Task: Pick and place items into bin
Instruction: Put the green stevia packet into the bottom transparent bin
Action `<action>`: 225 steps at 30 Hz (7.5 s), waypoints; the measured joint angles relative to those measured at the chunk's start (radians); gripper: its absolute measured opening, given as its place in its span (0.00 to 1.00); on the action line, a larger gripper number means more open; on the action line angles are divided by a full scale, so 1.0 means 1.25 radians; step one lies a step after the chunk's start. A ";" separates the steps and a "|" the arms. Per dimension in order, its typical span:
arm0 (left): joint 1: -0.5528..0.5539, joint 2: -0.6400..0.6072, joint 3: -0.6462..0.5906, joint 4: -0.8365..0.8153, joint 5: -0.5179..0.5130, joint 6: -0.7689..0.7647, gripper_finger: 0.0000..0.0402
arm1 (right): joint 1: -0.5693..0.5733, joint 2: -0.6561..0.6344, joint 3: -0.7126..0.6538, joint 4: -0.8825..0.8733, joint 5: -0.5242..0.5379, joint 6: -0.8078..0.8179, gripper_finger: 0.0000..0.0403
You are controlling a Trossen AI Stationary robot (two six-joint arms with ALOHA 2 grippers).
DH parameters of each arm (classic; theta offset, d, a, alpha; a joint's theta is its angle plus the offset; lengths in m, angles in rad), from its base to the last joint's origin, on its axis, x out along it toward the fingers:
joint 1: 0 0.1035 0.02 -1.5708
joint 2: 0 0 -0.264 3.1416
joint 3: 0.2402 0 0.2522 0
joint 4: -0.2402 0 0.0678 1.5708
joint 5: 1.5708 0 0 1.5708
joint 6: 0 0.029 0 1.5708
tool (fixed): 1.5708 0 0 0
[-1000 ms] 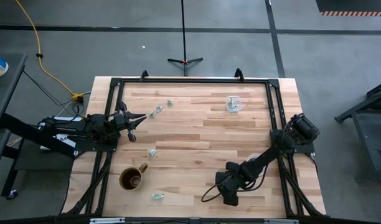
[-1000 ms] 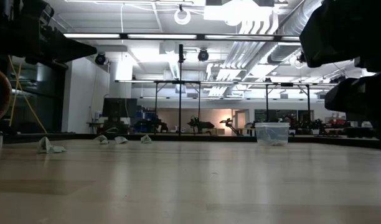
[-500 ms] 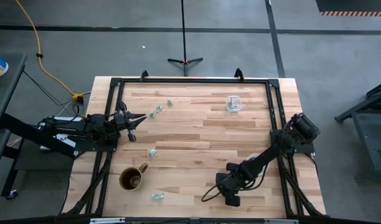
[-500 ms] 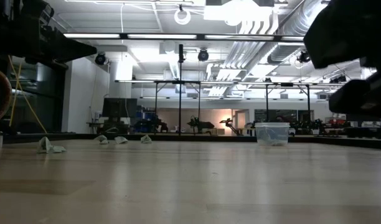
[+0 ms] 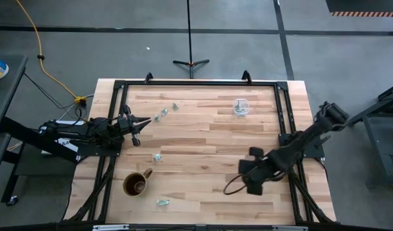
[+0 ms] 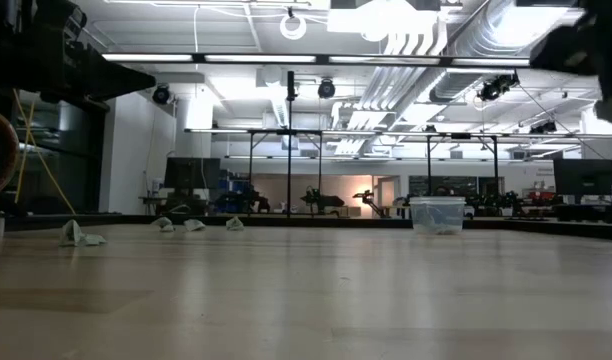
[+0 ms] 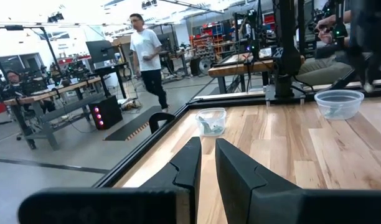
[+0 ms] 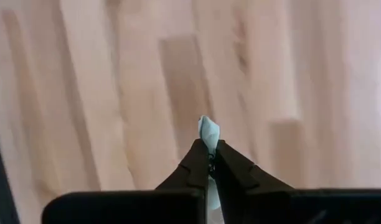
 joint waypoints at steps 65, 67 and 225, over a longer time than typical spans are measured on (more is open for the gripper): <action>0.000 0.000 0.000 0.025 0.001 0.022 0.21 | -0.307 -0.728 -0.707 0.944 0.022 -0.558 0.10; 0.000 0.000 0.000 0.025 0.000 0.022 0.21 | -0.311 -0.817 -0.702 0.864 0.031 -0.558 0.08; 0.297 1.397 0.888 0.173 0.620 -0.061 0.08 | -0.317 -1.100 -0.869 0.845 0.321 -0.752 0.39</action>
